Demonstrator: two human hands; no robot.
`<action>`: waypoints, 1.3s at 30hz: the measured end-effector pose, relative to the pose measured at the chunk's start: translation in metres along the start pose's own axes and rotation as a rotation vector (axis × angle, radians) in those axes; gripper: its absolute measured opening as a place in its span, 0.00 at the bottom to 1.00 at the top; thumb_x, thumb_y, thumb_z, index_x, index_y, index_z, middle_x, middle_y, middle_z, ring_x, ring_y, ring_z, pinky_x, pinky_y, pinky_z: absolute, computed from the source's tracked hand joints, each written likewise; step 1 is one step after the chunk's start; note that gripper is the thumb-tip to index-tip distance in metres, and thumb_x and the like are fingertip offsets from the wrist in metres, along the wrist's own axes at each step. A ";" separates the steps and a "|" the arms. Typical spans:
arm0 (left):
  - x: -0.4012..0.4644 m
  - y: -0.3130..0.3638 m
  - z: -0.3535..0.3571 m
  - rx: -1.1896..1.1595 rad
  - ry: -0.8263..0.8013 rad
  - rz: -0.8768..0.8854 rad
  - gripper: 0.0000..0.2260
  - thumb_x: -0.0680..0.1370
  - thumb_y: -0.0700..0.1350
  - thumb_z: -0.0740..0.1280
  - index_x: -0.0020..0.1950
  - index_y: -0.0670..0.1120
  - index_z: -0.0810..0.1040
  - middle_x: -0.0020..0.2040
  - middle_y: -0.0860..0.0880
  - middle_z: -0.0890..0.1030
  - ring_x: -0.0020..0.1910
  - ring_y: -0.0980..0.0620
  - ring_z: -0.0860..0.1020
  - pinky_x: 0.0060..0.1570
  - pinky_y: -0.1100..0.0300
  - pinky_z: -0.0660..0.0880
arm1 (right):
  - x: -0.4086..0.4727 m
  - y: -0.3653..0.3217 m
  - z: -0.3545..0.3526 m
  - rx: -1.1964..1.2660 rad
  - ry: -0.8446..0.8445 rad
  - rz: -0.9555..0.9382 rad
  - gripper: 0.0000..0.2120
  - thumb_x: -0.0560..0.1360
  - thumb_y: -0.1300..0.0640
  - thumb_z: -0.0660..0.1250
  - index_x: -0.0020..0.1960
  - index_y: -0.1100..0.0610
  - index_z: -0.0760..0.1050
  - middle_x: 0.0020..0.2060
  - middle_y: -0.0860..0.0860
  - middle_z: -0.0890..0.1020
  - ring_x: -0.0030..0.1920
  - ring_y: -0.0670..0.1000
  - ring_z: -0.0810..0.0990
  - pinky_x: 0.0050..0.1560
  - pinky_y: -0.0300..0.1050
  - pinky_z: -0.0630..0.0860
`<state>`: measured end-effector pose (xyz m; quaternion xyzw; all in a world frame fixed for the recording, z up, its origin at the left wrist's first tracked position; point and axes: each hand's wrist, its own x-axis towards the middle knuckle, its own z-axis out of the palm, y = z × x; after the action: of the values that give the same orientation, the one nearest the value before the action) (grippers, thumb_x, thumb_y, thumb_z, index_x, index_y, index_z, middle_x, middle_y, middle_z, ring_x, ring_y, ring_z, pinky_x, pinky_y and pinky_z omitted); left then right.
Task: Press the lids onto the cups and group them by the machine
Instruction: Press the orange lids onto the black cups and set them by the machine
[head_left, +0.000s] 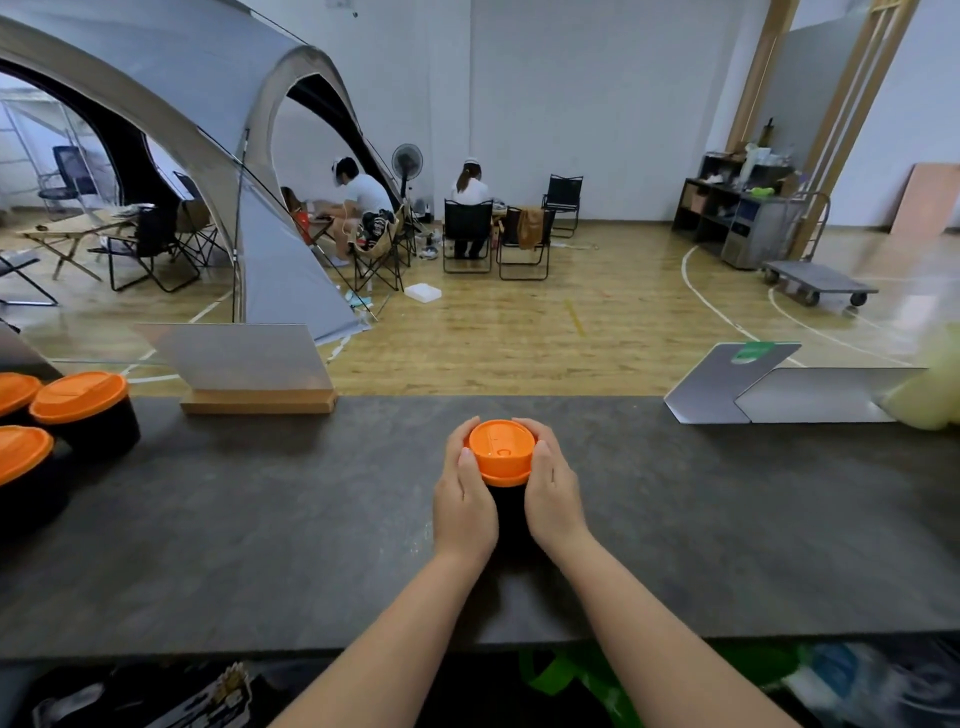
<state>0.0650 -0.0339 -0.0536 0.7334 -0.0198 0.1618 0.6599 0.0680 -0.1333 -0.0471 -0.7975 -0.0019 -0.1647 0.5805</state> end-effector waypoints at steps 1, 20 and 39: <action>-0.001 -0.001 0.001 0.015 0.025 0.006 0.18 0.79 0.55 0.47 0.65 0.60 0.70 0.56 0.65 0.75 0.56 0.69 0.74 0.54 0.68 0.72 | -0.001 -0.001 0.004 0.018 0.038 -0.005 0.16 0.79 0.45 0.45 0.57 0.36 0.70 0.51 0.36 0.78 0.54 0.41 0.77 0.59 0.45 0.75; -0.005 -0.002 -0.004 0.039 0.091 0.058 0.12 0.84 0.51 0.50 0.61 0.55 0.70 0.42 0.56 0.78 0.43 0.65 0.76 0.42 0.74 0.68 | 0.006 0.024 -0.001 0.325 0.137 0.014 0.16 0.79 0.41 0.55 0.57 0.45 0.78 0.49 0.46 0.82 0.50 0.46 0.80 0.53 0.46 0.75; -0.004 -0.010 -0.004 -0.011 0.049 0.115 0.20 0.77 0.54 0.51 0.61 0.52 0.77 0.55 0.52 0.82 0.56 0.51 0.80 0.56 0.47 0.78 | 0.001 0.022 -0.005 0.323 -0.086 -0.167 0.22 0.77 0.47 0.51 0.59 0.56 0.76 0.53 0.50 0.82 0.55 0.48 0.81 0.54 0.36 0.75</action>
<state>0.0632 -0.0295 -0.0638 0.7234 -0.0466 0.2170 0.6538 0.0716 -0.1452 -0.0664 -0.6971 -0.1196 -0.1756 0.6847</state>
